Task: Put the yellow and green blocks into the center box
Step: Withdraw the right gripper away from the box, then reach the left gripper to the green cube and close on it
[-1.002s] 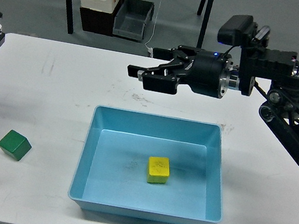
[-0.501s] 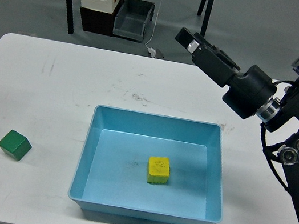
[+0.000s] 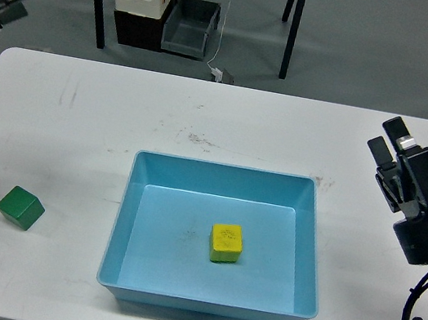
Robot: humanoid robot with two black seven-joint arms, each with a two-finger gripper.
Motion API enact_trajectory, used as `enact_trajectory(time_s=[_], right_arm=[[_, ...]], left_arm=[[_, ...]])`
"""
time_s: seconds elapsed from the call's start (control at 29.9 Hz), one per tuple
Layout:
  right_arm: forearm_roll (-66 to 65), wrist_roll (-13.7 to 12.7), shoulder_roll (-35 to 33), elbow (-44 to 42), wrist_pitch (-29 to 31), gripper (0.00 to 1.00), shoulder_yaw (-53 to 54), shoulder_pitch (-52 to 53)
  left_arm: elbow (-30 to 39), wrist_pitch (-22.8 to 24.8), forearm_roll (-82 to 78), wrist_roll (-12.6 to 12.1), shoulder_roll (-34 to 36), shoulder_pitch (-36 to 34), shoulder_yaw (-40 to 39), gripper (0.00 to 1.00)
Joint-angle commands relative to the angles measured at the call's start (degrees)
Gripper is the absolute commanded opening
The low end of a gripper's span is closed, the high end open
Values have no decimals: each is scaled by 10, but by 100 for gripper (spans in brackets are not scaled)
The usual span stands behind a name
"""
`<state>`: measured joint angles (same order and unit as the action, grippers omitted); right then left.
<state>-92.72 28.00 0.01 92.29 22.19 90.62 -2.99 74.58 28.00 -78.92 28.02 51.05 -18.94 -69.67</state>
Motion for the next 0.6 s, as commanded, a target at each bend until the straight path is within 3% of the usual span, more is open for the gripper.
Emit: enact_trajectory(time_s=[0.0, 0.13, 0.23, 0.43, 0.57], right_arm=[[116, 0, 0, -9, 0, 99, 20, -25], [237, -13, 0, -18, 0, 99, 30, -43], [301, -14, -14, -37, -1, 100, 30, -60], [326, -13, -37, -41, -2, 100, 31, -98], [326, -11, -37, -41, -8, 100, 32, -106]], left_arm=[[25, 0, -125, 0, 44, -49, 101, 99], [64, 0, -216, 0, 64, -119, 222, 99], [90, 0, -225, 0, 122, -153, 307, 99], [109, 0, -344, 0, 139, -223, 467, 99], [107, 0, -390, 0, 140, -227, 521, 99]])
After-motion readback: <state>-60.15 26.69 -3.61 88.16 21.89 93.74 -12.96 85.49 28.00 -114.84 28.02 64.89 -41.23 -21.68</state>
